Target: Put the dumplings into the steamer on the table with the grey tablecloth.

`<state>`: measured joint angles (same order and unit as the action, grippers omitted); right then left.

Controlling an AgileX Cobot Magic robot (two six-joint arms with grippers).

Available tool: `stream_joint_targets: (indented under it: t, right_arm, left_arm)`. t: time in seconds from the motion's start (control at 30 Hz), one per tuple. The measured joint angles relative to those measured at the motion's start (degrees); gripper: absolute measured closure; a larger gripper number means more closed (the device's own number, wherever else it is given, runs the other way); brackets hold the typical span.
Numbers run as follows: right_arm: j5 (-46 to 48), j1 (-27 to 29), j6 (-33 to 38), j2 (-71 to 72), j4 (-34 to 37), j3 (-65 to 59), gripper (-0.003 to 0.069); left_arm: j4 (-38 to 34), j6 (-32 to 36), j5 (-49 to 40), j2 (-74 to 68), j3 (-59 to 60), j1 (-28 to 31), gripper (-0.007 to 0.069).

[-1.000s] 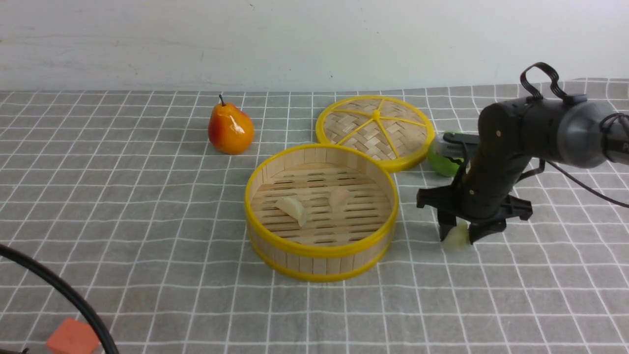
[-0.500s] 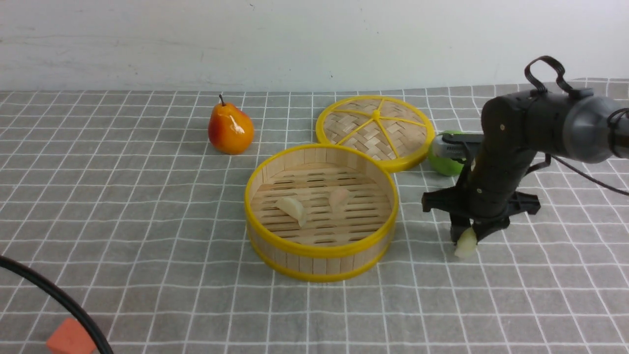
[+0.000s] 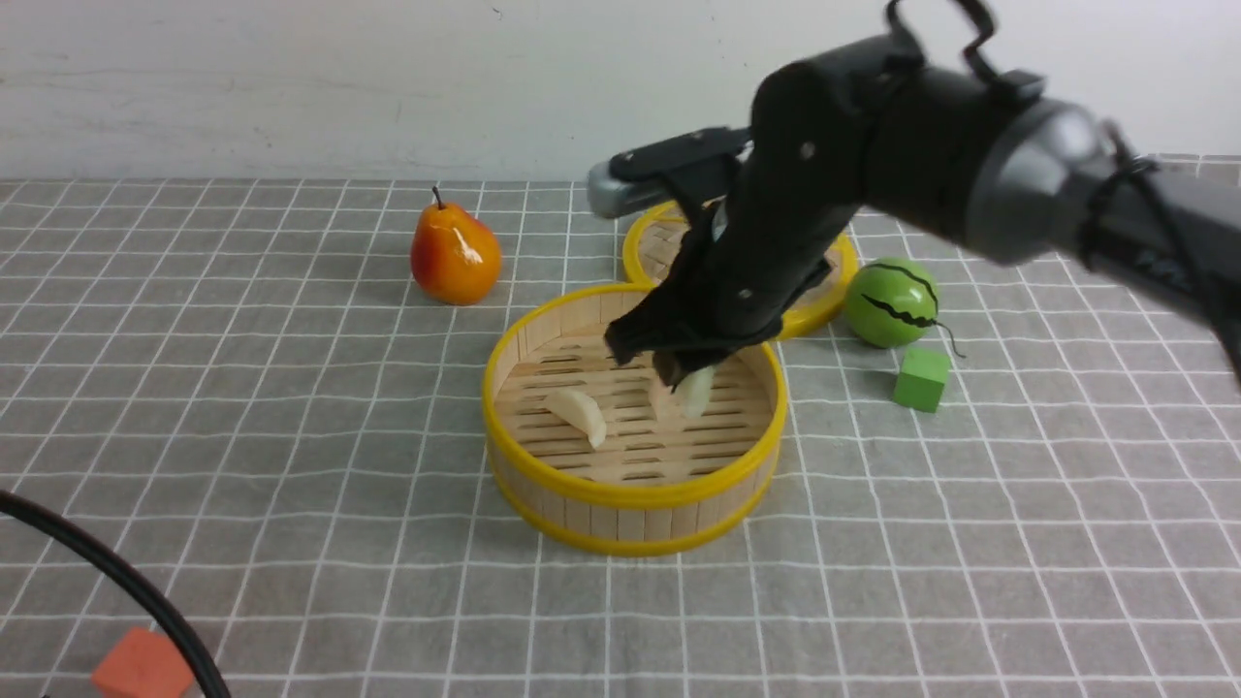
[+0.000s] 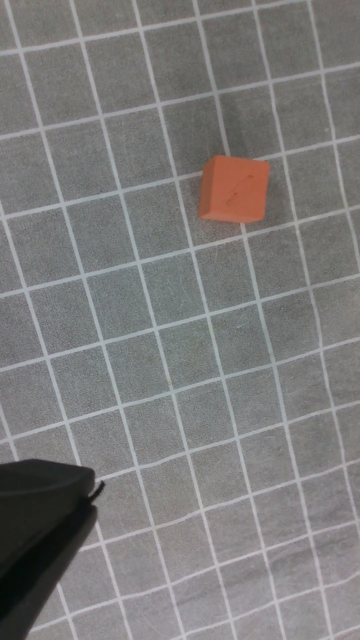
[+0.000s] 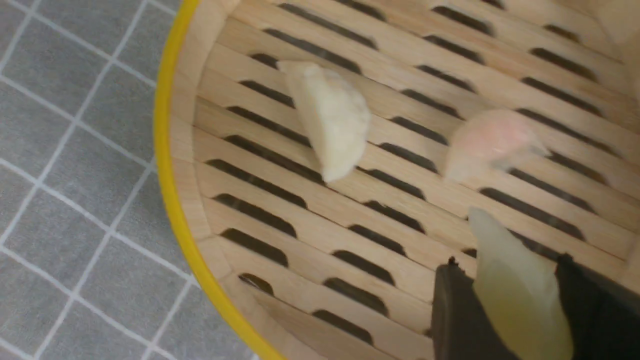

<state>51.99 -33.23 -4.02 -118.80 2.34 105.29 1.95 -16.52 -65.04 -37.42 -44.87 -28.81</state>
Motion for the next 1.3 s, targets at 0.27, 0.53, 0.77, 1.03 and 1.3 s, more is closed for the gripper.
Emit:
stream_joint_targets:
  t: [0.27, 0.53, 0.77, 1.03, 1.3]
  right_arm:
    - [-4.56, -1.27, -0.1, -7.31, -1.69, 0.0, 0.0419]
    - [-1.22, -1.27, -0.1, -7.28, -1.63, 3.01, 0.0167]
    - [7.18, -1.39, 1.18, -0.46, -0.85, 5.49, 0.0197]
    - [1.21, -1.39, 2.49, 16.23, -0.85, -7.19, 0.0552]
    - [-20.03, -1.39, 2.55, 42.93, 0.53, -34.31, 0.068]
  left_arm:
    - [0.0, 0.0, -0.06, 0.0, 0.0, 0.0, 0.0611]
    - [0.0, 0.0, -0.06, 0.0, 0.0, 0.0, 0.0606]
    - [-0.66, -0.37, 2.22, 4.6, 1.3, 0.0, 0.0604]
    - [-1.31, -3.36, 14.88, 21.02, 12.34, 0.0, 0.0599]
    - [-1.31, -4.67, 28.61, 29.22, 21.02, 0.0, 0.0592]
